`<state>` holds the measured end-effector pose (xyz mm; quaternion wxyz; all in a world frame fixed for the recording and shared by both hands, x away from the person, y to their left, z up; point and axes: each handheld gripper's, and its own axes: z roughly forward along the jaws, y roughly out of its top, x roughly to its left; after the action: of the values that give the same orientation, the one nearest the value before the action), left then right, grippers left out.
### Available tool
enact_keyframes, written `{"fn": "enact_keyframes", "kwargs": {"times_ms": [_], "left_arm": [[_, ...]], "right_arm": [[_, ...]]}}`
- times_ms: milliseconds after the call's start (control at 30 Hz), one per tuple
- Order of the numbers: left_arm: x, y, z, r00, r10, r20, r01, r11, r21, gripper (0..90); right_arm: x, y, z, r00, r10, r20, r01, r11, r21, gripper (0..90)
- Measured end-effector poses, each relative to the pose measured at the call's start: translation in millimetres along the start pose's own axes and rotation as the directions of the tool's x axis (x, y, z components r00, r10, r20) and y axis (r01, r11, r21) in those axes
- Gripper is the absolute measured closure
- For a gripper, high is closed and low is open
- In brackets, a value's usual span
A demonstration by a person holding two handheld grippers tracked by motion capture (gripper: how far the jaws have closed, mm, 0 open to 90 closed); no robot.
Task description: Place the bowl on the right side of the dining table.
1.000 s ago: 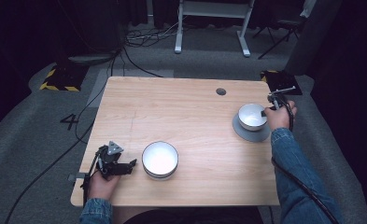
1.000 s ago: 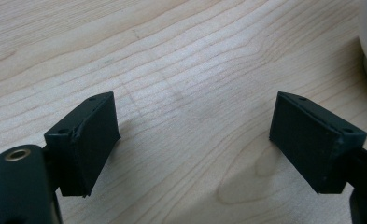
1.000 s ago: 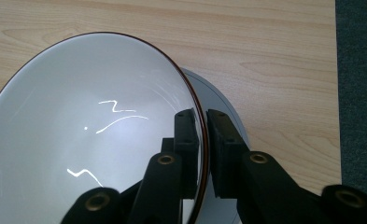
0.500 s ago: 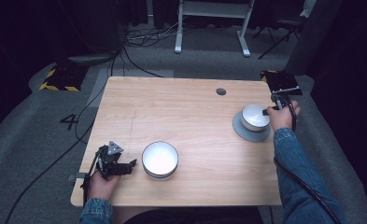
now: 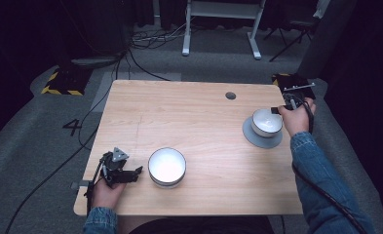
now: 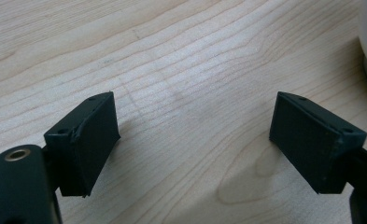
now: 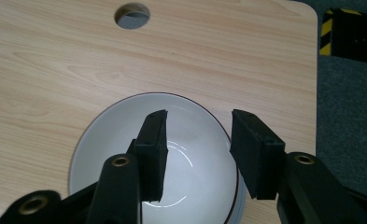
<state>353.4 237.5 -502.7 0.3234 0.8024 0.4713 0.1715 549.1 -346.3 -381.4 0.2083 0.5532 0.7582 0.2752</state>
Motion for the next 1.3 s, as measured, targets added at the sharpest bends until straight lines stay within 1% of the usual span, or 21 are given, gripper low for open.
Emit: {"fn": "enact_keyframes", "kwargs": {"times_ms": [33, 67, 100, 167, 233, 333, 433, 467, 500, 533, 633, 700, 800, 867, 900, 967, 1033, 1167, 1300], "left_arm": [[0.2, 0.0, 0.0, 1.0000, 0.002, -0.006, -0.002, 1.0000, -0.002, 15.8], [-0.1, -0.1, 0.1, 1.0000, 0.000, 0.000, 0.000, 1.0000, -0.001, 15.8], [0.2, 0.2, -0.2, 1.0000, 0.002, -0.006, -0.002, 1.0000, -0.001, 15.8], [-0.1, 0.0, 0.0, 1.0000, -0.001, 0.000, 0.001, 1.0000, 0.000, 15.8], [0.3, 0.2, -0.3, 1.0000, 0.003, -0.008, -0.003, 1.0000, -0.001, 15.8], [0.3, 0.1, -0.2, 1.0000, 0.004, -0.007, -0.004, 1.0000, -0.001, 15.8], [0.2, 0.2, -0.4, 0.9999, 0.006, -0.008, -0.006, 1.0000, 0.002, 15.9], [0.0, 0.1, -0.5, 0.9999, 0.005, -0.009, -0.005, 1.0000, 0.002, 16.0], [0.0, 0.1, -0.6, 0.9999, 0.005, -0.010, -0.005, 1.0000, 0.001, 16.0], [-0.1, 0.1, -0.6, 0.9999, 0.006, -0.009, -0.006, 1.0000, 0.000, 16.0], [-0.1, 0.0, -0.5, 1.0000, 0.004, -0.007, -0.004, 1.0000, 0.001, 16.0], [0.0, 0.1, -0.6, 0.9999, 0.006, -0.010, -0.006, 1.0000, 0.001, 16.1], [-0.1, 0.0, -0.6, 0.9999, 0.005, -0.009, -0.004, 1.0000, 0.001, 16.0], [0.0, 0.1, -0.6, 0.9999, 0.005, -0.010, -0.005, 1.0000, 0.001, 16.0], [0.0, 0.1, -0.6, 0.9999, 0.005, -0.010, -0.005, 1.0000, 0.001, 16.0], [0.0, 0.2, -0.4, 1.0000, 0.005, -0.008, -0.005, 1.0000, 0.001, 15.9], [0.0, 0.2, -0.4, 1.0000, 0.005, -0.008, -0.005, 1.0000, 0.001, 15.9], [-0.2, 0.2, -0.6, 0.9999, 0.004, -0.011, -0.004, 1.0000, 0.001, 16.0], [-0.1, 0.2, -0.5, 0.9999, 0.004, -0.010, -0.004, 1.0000, 0.001, 16.0]], "right_arm": [[0.4, 0.0, -3.5, 1.0000, -0.002, -0.006, 0.002, 1.000, -0.009, 55.8], [0.8, -0.1, -6.9, 0.9998, -0.005, -0.018, 0.004, 1.000, -0.019, 55.1], [1.2, -0.2, -10.3, 0.9996, -0.013, -0.023, 0.013, 1.000, -0.024, 54.5], [2.9, -0.5, -17.5, 0.9988, -0.026, -0.040, 0.025, 0.999, -0.036, 53.7], [4.8, -1.2, -24.9, 0.9973, -0.051, -0.054, 0.049, 0.998, -0.044, 52.5], [8.3, -3.6, -34.8, 0.9930, -0.083, -0.085, 0.080, 0.996, -0.038, 51.8], [12.8, -6.7, -45.1, 0.9896, -0.101, -0.103, 0.096, 0.994, -0.047, 51.7], [14.7, -9.0, -50.9, 0.9860, -0.117, -0.119, 0.111, 0.992, -0.057, 51.4], [14.7, -9.0, -50.9, 0.9860, -0.117, -0.119, 0.111, 0.992, -0.057, 51.4], [15.2, -10.0, -53.0, 0.9825, -0.133, -0.131, 0.124, 0.990, -0.072, 51.4], [19.2, -14.5, -60.4, 0.9768, -0.146, -0.157, 0.134, 0.987, -0.084, 51.3], [19.6, -18.4, -64.1, 0.9721, -0.167, -0.165, 0.154, 0.984, -0.087, 51.3], [20.5, -25.5, -70.8, 0.9659, -0.183, -0.184, 0.168, 0.981, -0.095, 51.3], [21.6, -30.5, -75.6, 0.9592, -0.203, -0.197, 0.185, 0.977, -0.105, 51.3], [23.0, -32.9, -78.3, 0.9583, -0.202, -0.202, 0.183, 0.977, -0.108, 51.2], [23.7, -37.3, -83.1, 0.9505, -0.224, -0.216, 0.202, 0.972, -0.119, 51.2], [25.0, -41.9, -87.3, 0.9460, -0.233, -0.225, 0.209, 0.970, -0.124, 51.2], [26.5, -52.5, -92.8, 0.9336, -0.259, -0.247, 0.233, 0.964, -0.132, 50.8], [27.4, -63.3, -95.9, 0.9281, -0.268, -0.259, 0.241, 0.962, -0.132, 51.0]]}}
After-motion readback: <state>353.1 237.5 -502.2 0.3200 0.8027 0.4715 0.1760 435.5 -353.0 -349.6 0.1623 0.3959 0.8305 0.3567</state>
